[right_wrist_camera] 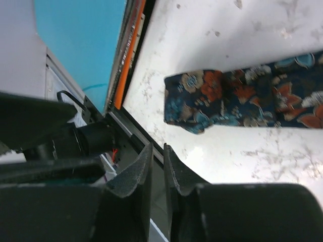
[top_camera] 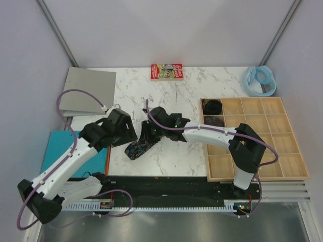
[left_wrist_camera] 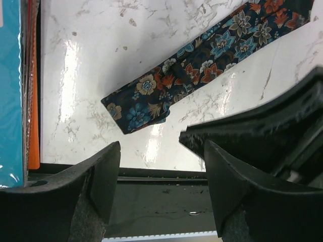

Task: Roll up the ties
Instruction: Roll the tie at the center of the board.

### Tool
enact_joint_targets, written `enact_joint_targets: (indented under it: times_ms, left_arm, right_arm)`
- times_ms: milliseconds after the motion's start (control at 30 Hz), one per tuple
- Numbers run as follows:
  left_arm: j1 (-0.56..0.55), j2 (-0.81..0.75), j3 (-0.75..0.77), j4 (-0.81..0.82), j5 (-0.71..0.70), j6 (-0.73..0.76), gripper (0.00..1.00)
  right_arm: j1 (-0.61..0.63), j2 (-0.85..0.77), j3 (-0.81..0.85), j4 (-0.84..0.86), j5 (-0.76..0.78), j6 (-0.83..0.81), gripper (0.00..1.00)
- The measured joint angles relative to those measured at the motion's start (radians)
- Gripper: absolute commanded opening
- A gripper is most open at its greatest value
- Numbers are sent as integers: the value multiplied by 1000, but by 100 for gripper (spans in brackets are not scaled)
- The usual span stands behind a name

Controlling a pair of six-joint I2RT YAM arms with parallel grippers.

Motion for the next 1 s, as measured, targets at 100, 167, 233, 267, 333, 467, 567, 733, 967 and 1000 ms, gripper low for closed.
enact_joint_targets:
  times_ms: [100, 167, 233, 267, 333, 467, 567, 733, 967, 1000]
  left_arm:
    - [3, -140, -70, -10, -5, -19, 75]
    - [6, -219, -100, -20, -10, -26, 75]
    - [11, -270, -118, -35, -18, -34, 75]
    - [13, -285, -122, -42, -19, -36, 75]
    - [14, -307, -126, -52, -24, -42, 75]
    - [14, -316, -143, -52, -26, -50, 75]
    - [14, -317, -159, -52, -25, -53, 74]
    - [14, -313, -195, -50, -18, -59, 74]
    - [14, -230, -226, -5, 17, -60, 72]
    - [15, -216, -237, 12, 26, -60, 72]
  right_arm:
    - [0, 57, 85, -14, -12, -10, 21]
    - [0, 97, 133, -24, -25, -12, 21]
    - [0, 131, 165, -29, -37, -14, 21]
    - [0, 144, 175, -32, -41, -14, 21]
    - [0, 171, 191, -38, -52, -15, 21]
    - [0, 218, 198, -38, -67, -16, 19]
    - [0, 261, 198, -35, -81, -22, 19]
    - [-12, 301, 150, 6, -90, -22, 19]
    - [-62, 285, 52, 127, -156, -11, 18]
    - [-68, 283, 42, 139, -163, -10, 18]
